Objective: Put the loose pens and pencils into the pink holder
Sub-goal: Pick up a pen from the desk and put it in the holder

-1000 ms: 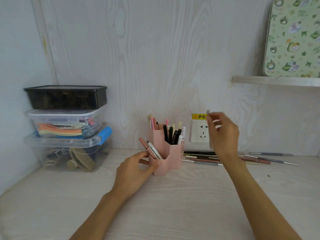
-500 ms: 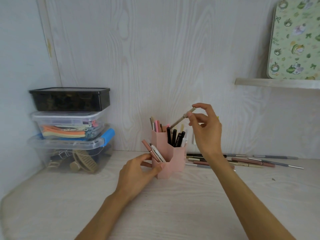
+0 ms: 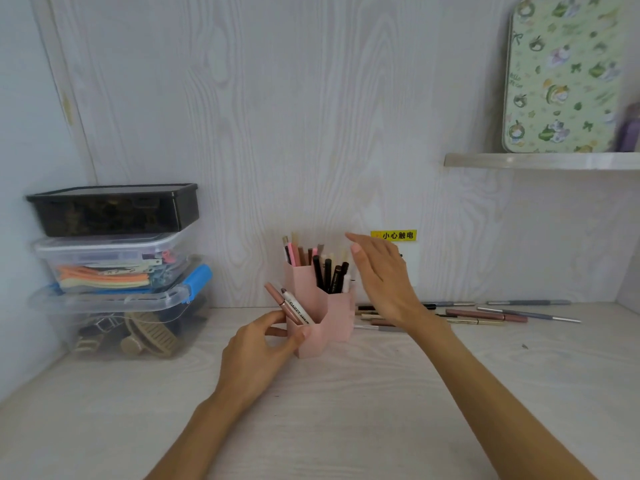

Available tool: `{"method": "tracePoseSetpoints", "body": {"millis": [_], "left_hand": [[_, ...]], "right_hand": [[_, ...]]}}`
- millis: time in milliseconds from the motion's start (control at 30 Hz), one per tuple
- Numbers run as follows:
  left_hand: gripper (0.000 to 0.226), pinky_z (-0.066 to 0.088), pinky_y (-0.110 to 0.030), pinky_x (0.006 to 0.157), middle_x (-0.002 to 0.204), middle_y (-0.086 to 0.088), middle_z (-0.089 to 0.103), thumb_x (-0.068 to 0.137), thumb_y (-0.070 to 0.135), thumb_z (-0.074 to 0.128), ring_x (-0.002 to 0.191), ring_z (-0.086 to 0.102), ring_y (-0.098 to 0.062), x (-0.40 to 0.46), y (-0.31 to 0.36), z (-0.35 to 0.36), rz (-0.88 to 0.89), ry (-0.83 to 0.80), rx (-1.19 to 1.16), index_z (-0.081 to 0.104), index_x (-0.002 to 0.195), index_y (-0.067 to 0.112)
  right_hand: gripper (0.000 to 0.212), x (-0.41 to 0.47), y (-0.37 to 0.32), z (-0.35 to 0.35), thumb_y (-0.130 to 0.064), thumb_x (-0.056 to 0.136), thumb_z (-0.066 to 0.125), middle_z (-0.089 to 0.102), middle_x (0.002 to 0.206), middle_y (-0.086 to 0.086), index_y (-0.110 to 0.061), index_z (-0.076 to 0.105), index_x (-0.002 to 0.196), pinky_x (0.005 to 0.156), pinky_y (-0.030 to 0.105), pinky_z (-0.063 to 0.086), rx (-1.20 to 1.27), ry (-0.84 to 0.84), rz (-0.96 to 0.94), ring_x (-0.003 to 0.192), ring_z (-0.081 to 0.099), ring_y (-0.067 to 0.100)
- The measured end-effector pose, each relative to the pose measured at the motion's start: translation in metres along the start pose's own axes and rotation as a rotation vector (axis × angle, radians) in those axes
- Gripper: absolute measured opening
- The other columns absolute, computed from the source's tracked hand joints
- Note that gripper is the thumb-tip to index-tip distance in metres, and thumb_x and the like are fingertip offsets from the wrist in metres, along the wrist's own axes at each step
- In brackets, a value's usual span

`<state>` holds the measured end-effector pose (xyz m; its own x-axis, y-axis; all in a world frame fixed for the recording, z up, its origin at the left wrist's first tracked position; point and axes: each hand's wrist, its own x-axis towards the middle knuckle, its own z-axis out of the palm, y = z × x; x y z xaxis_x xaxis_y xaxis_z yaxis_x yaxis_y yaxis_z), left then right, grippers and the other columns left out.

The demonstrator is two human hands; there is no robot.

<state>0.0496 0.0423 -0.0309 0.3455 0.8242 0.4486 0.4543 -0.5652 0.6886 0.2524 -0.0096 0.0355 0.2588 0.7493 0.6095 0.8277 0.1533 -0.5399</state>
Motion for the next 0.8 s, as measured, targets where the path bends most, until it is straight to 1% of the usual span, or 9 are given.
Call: {"method": "tracePoseSetpoints", "body": {"millis": [100,200,333,400,467,567,633,733,800], "left_hand": [[0.048,0.039,-0.013,0.062,0.084,0.043,0.056,0.057,0.084,0.045,0.08,0.056,0.018,0.0,0.001,0.0,-0.037,0.042,0.006,0.058,0.092,0.053],[0.039,0.043,-0.021,0.061,0.085,0.034,0.06,0.061,0.078,0.057,0.079,0.058,0.009,0.001,0.002,0.0,-0.091,0.136,0.041,0.054,0.088,0.05],[0.06,0.04,-0.029,0.059,0.081,0.016,0.05,0.057,0.063,0.075,0.071,0.052,-0.009,-0.002,0.012,0.0,-0.096,0.363,0.102,0.037,0.095,0.036],[0.056,0.035,-0.026,0.052,0.076,0.014,0.045,0.059,0.056,0.077,0.068,0.049,-0.01,-0.006,0.025,0.002,-0.001,0.431,0.127,0.037,0.09,0.033],[0.041,0.032,-0.018,0.051,0.074,0.017,0.045,0.067,0.041,0.077,0.066,0.046,-0.004,-0.012,0.041,0.008,0.21,0.435,0.162,0.042,0.088,0.03],[0.019,0.041,-0.015,0.054,0.085,0.021,0.052,0.079,0.025,0.068,0.073,0.051,-0.001,-0.012,0.063,0.028,0.481,0.242,0.229,0.053,0.091,0.029],[0.016,0.046,-0.02,0.07,0.1,0.018,0.06,0.087,0.026,0.059,0.091,0.057,-0.003,-0.005,0.073,0.046,0.504,0.023,0.299,0.058,0.103,0.031],[0.042,0.033,-0.02,0.093,0.136,0.009,0.049,0.093,0.036,0.048,0.125,0.042,-0.009,0.007,0.079,0.085,0.392,-0.21,0.4,0.043,0.133,0.026],[0.061,0.026,-0.027,0.109,0.149,0.001,0.035,0.094,0.047,0.042,0.136,0.03,-0.014,0.011,0.078,0.105,0.292,-0.315,0.454,0.028,0.144,0.017]], "right_hand": [[0.042,-0.005,0.026,-0.022,-0.039,0.098,0.028,0.058,0.127,-0.003,-0.023,0.058,0.122,0.108,0.037,0.032,0.075,0.048,0.121,0.126,0.041,0.017],[0.031,-0.02,0.057,-0.04,-0.031,0.097,0.04,0.065,0.116,0.0,-0.018,0.065,0.109,0.1,0.03,0.039,0.027,-0.012,0.186,0.115,0.053,0.016],[0.021,-0.04,0.089,-0.039,-0.021,0.091,0.056,0.068,0.109,0.003,-0.018,0.066,0.108,0.096,0.035,0.045,-0.148,-0.134,0.218,0.109,0.057,0.02],[0.023,-0.044,0.098,-0.039,-0.018,0.09,0.056,0.067,0.11,0.005,-0.018,0.065,0.111,0.095,0.037,0.045,-0.205,-0.164,0.234,0.109,0.054,0.022],[0.027,-0.046,0.105,-0.039,-0.014,0.091,0.05,0.064,0.114,0.005,-0.019,0.062,0.115,0.096,0.035,0.042,-0.227,-0.167,0.252,0.11,0.051,0.023],[0.036,-0.048,0.115,-0.034,-0.012,0.094,0.04,0.056,0.125,0.004,-0.019,0.054,0.126,0.097,0.036,0.038,-0.355,-0.232,0.245,0.115,0.046,0.024],[0.038,-0.048,0.117,-0.03,-0.011,0.095,0.036,0.053,0.128,0.003,-0.02,0.052,0.129,0.098,0.036,0.036,-0.413,-0.256,0.223,0.116,0.042,0.024],[0.037,-0.045,0.118,-0.029,-0.012,0.093,0.038,0.054,0.124,0.0,-0.023,0.054,0.125,0.096,0.033,0.032,-0.368,-0.269,0.222,0.116,0.04,0.022],[0.038,-0.044,0.117,-0.029,-0.016,0.092,0.038,0.053,0.122,0.0,-0.025,0.054,0.125,0.097,0.033,0.029,-0.355,-0.313,0.238,0.118,0.038,0.022]]}}
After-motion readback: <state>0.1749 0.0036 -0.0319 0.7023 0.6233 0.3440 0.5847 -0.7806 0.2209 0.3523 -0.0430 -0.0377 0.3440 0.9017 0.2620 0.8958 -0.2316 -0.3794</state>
